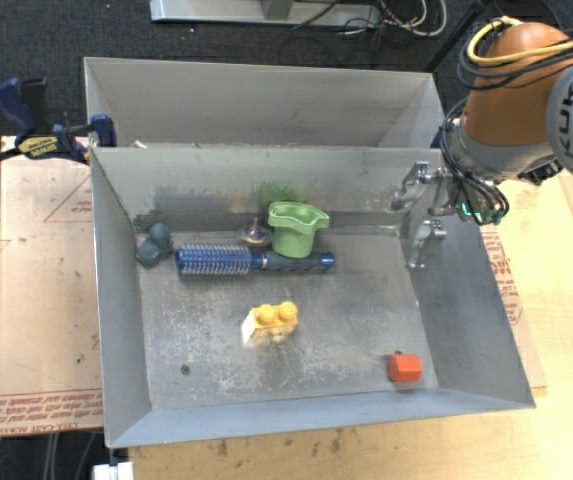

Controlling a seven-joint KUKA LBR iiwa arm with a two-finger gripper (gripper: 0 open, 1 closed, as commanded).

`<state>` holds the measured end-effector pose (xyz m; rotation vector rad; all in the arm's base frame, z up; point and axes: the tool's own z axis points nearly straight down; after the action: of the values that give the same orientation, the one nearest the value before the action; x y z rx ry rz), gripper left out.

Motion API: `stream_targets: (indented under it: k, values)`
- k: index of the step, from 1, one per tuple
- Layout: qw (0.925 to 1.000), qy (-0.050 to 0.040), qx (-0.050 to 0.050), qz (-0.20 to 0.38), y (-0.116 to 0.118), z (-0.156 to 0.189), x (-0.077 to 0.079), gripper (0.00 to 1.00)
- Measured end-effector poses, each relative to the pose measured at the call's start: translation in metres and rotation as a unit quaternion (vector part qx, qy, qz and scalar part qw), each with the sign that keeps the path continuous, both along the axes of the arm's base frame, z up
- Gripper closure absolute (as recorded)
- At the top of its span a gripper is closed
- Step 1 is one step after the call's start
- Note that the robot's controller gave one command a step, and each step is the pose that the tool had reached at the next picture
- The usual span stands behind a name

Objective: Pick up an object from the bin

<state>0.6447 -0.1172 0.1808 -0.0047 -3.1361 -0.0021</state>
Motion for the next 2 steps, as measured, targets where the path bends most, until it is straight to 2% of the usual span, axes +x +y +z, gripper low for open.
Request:
stream_targets:
  k: [1,2]
  values:
    - [0.9999,-0.0068,0.0,0.01,0.022,-0.105,-0.098,0.0]
    - [0.9976,-0.0027,0.002,0.069,0.104,-0.073,-0.143,0.0]
